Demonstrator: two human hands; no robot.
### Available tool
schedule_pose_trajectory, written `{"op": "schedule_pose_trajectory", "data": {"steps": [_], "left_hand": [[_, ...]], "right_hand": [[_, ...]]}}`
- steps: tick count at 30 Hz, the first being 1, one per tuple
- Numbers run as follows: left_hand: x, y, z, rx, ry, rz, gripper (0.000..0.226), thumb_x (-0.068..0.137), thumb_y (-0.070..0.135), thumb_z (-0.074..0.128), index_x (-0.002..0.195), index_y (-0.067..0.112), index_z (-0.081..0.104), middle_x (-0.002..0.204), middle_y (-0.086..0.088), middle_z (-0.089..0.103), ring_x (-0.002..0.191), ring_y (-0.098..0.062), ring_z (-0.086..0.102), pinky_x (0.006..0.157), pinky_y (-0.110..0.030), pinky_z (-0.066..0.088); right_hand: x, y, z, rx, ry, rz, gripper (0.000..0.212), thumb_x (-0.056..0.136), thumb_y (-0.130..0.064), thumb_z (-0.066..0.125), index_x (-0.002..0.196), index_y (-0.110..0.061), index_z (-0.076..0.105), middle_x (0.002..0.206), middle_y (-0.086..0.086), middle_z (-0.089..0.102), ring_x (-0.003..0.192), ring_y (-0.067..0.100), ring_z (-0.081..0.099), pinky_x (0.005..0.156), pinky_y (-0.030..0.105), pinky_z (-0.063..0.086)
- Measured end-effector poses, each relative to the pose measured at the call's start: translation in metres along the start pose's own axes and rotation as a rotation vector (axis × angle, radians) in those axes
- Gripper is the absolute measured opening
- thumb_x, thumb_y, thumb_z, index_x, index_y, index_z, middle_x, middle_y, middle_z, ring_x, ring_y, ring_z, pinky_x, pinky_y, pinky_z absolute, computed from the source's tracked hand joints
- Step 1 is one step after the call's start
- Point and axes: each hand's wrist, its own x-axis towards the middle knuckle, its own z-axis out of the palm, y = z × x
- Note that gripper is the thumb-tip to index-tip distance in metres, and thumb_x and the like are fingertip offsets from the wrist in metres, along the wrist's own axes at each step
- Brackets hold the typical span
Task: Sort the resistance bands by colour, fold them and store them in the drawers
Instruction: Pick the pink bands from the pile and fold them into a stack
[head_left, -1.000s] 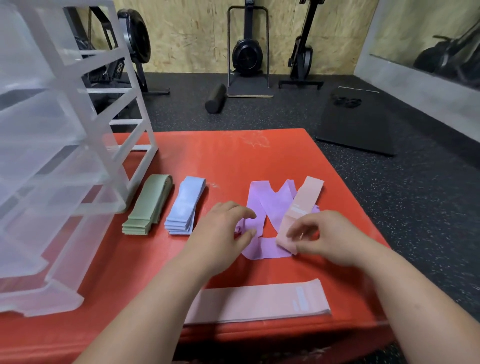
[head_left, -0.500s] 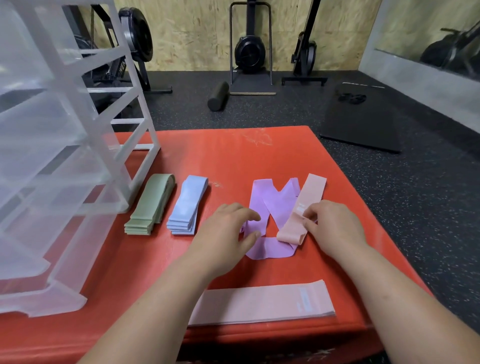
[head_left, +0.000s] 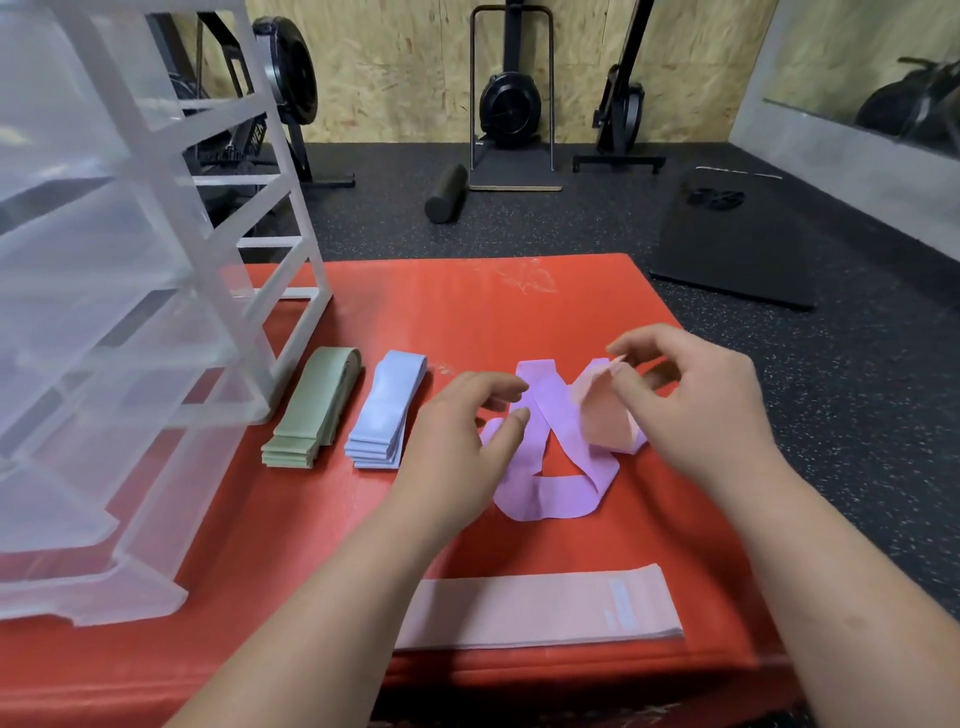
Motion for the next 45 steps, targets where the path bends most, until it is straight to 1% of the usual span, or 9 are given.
{"op": "schedule_pose_trajectory", "data": {"steps": [6,12,14,18,21,28,33,40,45], "left_hand": [[0.001,0.022,-0.006,-0.230,0.038,-0.068,0.024,0.103,0.019,0.066,0.124,0.032,0.070,0.119,0.022,0.073,0.112,0.000,0.067,0.083,-0.014,0.052],[0.001,0.025,-0.005,-0.352,-0.141,-0.059,0.033,0.106,0.021,0.066,0.139,0.028,0.065,0.134,0.016,0.070,0.128,-0.007,0.064,0.105,-0.039,0.055],[0.002,0.024,-0.005,-0.402,-0.178,-0.103,0.025,0.105,0.024,0.067,0.130,0.025,0.070,0.125,0.011,0.076,0.121,-0.011,0.069,0.104,-0.049,0.055],[0.005,0.020,-0.006,-0.376,-0.135,-0.110,0.002,0.098,0.022,0.077,0.100,0.021,0.078,0.099,0.008,0.079,0.088,-0.009,0.072,0.081,-0.041,0.055],[0.006,0.021,-0.007,-0.337,-0.074,-0.024,0.003,0.095,0.018,0.080,0.094,0.020,0.078,0.094,0.009,0.079,0.094,-0.014,0.074,0.091,-0.043,0.058],[0.002,0.004,-0.009,-0.133,-0.275,-0.032,0.010,0.094,0.024,0.081,0.088,0.024,0.072,0.088,0.008,0.076,0.087,-0.015,0.070,0.081,-0.043,0.056],[0.001,-0.007,-0.026,0.013,-0.319,-0.034,0.009,0.092,0.028,0.081,0.090,0.026,0.072,0.089,0.014,0.075,0.087,-0.009,0.069,0.082,-0.036,0.054],[-0.006,-0.012,-0.057,0.090,-0.330,-0.078,0.012,0.089,0.026,0.086,0.090,0.026,0.074,0.081,0.015,0.074,0.076,-0.002,0.066,0.073,-0.025,0.054],[-0.020,-0.014,-0.083,0.145,-0.303,-0.120,0.014,0.087,0.026,0.088,0.089,0.028,0.074,0.082,0.008,0.074,0.075,-0.017,0.070,0.071,-0.042,0.059]], "right_hand": [[-0.004,-0.015,-0.005,0.420,-0.207,0.036,0.023,0.088,0.001,0.075,0.091,-0.020,0.069,0.088,0.008,0.073,0.073,0.019,0.071,0.062,0.023,0.055],[-0.007,-0.017,0.000,0.553,-0.424,0.046,0.042,0.086,0.001,0.080,0.117,-0.021,0.062,0.094,0.012,0.072,0.082,0.022,0.073,0.075,0.032,0.059],[-0.006,-0.017,0.000,0.614,-0.426,0.056,0.044,0.088,0.003,0.078,0.123,-0.021,0.064,0.098,0.011,0.073,0.086,0.024,0.074,0.075,0.030,0.058],[-0.004,-0.016,0.000,0.613,-0.400,0.074,0.038,0.089,-0.002,0.078,0.121,-0.021,0.070,0.097,0.004,0.073,0.091,0.019,0.072,0.080,0.026,0.056],[-0.004,-0.017,0.002,0.515,-0.421,0.033,0.018,0.091,-0.012,0.079,0.107,-0.019,0.076,0.098,0.004,0.078,0.094,0.028,0.074,0.086,0.041,0.059],[-0.002,-0.019,0.003,0.635,-0.168,0.024,0.008,0.095,-0.007,0.073,0.103,-0.007,0.074,0.091,0.005,0.074,0.084,0.013,0.067,0.080,0.033,0.058],[-0.002,-0.006,-0.009,0.735,0.036,0.114,0.009,0.096,-0.015,0.074,0.106,-0.013,0.074,0.095,0.005,0.076,0.090,0.019,0.071,0.089,0.045,0.062],[-0.016,0.018,-0.025,0.728,0.155,0.255,0.006,0.098,-0.019,0.072,0.103,-0.021,0.075,0.084,-0.007,0.077,0.083,0.011,0.073,0.079,0.029,0.063],[-0.034,0.032,-0.029,0.630,0.117,0.294,0.011,0.096,-0.018,0.075,0.106,-0.015,0.074,0.082,-0.005,0.075,0.073,0.005,0.069,0.068,0.020,0.061]]}}
